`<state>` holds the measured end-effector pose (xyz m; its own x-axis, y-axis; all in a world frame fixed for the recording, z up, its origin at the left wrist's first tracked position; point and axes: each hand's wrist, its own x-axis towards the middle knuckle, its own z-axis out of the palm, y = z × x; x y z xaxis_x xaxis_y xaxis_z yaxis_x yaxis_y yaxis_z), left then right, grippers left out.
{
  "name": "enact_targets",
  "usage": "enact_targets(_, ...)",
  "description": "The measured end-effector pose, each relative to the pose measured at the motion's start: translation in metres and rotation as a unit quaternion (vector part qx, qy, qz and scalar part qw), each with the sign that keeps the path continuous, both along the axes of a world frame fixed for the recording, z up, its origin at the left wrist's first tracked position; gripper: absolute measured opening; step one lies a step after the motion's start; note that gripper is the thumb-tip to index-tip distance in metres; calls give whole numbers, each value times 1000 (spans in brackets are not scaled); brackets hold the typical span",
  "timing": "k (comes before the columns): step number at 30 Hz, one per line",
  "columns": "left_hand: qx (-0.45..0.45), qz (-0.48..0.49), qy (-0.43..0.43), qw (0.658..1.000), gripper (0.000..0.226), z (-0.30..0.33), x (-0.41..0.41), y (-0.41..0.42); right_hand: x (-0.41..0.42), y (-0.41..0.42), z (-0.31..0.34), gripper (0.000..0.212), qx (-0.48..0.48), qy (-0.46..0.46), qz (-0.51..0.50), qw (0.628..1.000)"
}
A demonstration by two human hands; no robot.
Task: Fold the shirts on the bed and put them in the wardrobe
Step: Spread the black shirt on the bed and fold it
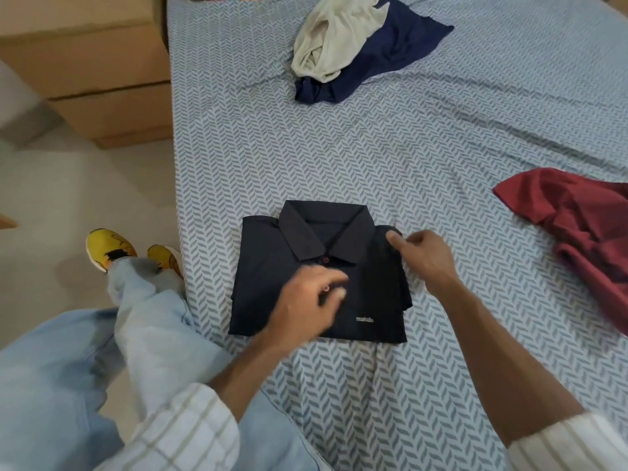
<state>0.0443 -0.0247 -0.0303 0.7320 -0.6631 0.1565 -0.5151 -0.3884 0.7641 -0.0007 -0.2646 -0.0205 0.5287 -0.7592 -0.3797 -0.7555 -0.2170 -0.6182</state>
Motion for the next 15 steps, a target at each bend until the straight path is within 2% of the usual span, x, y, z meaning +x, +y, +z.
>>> enact_targets(2, 68, 133, -36, 988, 27, 3, 32, 24, -7, 16, -2, 46, -1, 29, 3, 1000)
enact_targets(3, 127, 188, -17, 974, 34, 4, 47, 33, -9, 21, -5, 50, 3, 37, 3, 999)
enact_targets(6, 264, 297, 114, 910, 59, 3, 79, 58, -12, 33, -11, 57, 23, 38, -6, 999)
enact_targets(8, 271, 319, 196, 887, 70, -1, 93, 64, -12, 33, -10, 47, 63, 31, -11, 997)
enact_targets(11, 220, 305, 310, 873, 80, 3, 110, 61, -6, 31, -5, 37, 159, 8, -43, 986)
enact_targets(15, 192, 273, 375, 865, 75, 5, 113, 51, 1, 28, -3, 41, 224, 10, -59, 973)
